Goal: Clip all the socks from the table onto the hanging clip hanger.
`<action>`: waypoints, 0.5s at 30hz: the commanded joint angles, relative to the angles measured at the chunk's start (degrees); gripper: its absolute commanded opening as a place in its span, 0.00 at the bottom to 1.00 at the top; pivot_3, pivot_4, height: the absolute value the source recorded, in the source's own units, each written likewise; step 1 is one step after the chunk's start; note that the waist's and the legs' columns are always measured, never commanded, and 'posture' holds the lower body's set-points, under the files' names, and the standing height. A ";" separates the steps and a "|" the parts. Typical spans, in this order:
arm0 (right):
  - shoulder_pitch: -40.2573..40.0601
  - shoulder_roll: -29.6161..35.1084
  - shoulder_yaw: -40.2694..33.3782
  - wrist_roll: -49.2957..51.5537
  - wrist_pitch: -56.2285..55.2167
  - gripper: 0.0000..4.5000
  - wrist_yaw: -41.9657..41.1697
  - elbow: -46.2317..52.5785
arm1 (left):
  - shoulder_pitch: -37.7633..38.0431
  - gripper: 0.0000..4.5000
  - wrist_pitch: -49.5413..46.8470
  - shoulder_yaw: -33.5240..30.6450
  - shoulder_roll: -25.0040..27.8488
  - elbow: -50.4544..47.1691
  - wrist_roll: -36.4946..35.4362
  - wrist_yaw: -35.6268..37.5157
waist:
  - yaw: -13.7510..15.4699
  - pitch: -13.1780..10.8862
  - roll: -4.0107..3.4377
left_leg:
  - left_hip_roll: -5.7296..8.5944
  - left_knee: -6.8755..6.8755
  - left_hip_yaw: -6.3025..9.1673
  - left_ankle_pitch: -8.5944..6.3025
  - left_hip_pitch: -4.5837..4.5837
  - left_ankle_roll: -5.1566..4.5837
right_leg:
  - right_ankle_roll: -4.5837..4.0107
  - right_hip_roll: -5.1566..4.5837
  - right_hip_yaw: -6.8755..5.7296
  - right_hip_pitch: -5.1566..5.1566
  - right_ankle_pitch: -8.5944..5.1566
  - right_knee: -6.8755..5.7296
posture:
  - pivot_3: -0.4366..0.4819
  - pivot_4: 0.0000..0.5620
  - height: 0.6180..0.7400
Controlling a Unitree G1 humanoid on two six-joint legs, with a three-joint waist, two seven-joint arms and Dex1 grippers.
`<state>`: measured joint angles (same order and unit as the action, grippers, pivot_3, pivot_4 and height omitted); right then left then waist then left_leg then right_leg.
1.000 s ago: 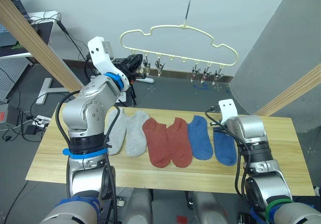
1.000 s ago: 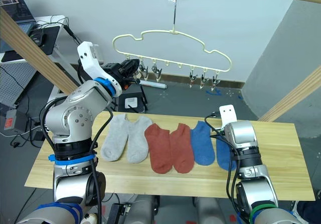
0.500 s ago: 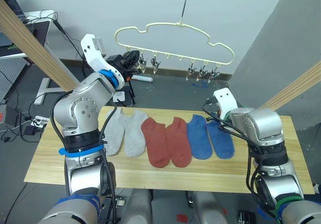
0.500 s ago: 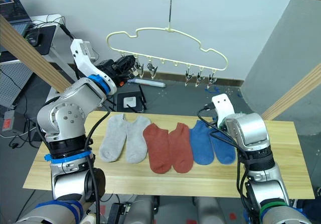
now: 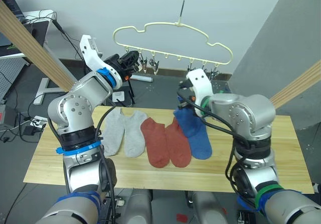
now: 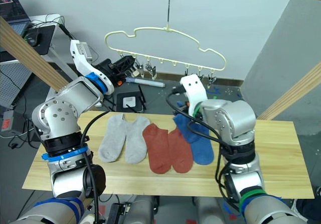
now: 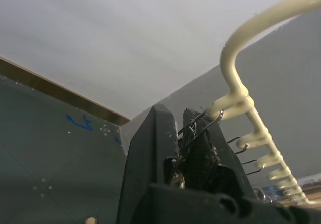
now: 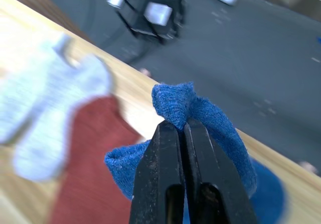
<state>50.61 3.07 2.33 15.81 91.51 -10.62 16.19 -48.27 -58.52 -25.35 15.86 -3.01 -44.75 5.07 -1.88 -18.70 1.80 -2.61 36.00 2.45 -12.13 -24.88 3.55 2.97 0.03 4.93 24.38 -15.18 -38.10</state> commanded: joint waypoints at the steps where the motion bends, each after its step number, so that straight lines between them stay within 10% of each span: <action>1: 1.28 -2.96 -0.29 0.03 -3.25 0.00 0.64 -1.89 | -1.16 0.05 -0.74 -2.18 -0.36 -0.14 -2.62 -2.05 | 0.00 0.00 0.00 | 0.00 0.00 0.00 0.00 0.00 0.01 | 0.00 -0.01 0.00 0.00 0.00 0.00 | 0.49 0.61 1.00; 15: 9.98 -9.82 -1.17 -0.73 -15.36 0.00 2.08 -16.81 | -0.37 0.05 -2.83 -2.25 -0.35 -0.28 -7.39 -6.06 | -0.14 -0.02 -0.03 | -0.02 -0.06 0.01 0.02 -0.01 0.10 | 0.00 -0.01 -0.03 0.05 0.00 -0.01 | 0.50 0.62 1.00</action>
<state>58.50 -5.77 1.77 14.68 78.18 -8.57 -0.89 -48.62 -61.21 -26.93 15.15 -2.20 -51.21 -0.56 -2.02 -18.72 1.77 -2.62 35.94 2.46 -12.12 -24.88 3.65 2.96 0.03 4.90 24.42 -15.18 -38.11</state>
